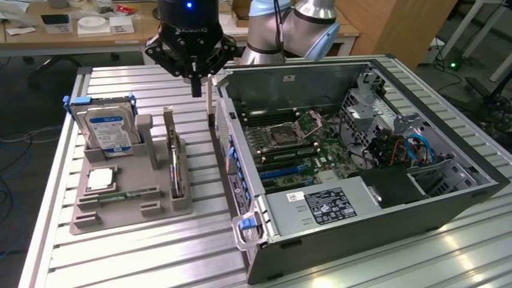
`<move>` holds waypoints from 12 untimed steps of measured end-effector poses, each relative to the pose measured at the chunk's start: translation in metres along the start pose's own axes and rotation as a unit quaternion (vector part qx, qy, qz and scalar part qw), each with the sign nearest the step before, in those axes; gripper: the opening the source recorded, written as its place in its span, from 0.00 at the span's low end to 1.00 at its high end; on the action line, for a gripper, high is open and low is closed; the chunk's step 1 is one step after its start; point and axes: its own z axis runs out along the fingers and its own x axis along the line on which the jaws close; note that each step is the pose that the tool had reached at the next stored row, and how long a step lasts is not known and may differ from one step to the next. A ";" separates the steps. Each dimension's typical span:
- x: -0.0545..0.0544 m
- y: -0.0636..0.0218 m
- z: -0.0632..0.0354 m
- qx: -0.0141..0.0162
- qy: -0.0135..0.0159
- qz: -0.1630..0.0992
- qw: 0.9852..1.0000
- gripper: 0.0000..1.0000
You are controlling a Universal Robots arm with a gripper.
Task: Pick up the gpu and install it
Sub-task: 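Reach for the gpu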
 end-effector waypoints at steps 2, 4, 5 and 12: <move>0.003 -0.0002 0.0000 0.000 0.000 0.000 1.000 0.10; 0.006 -0.0005 0.0000 0.000 0.000 0.000 1.000 0.10; 0.008 -0.0007 0.0000 0.000 0.000 0.000 1.000 0.10; 0.020 -0.0016 -0.0001 0.000 0.000 0.000 1.000 0.10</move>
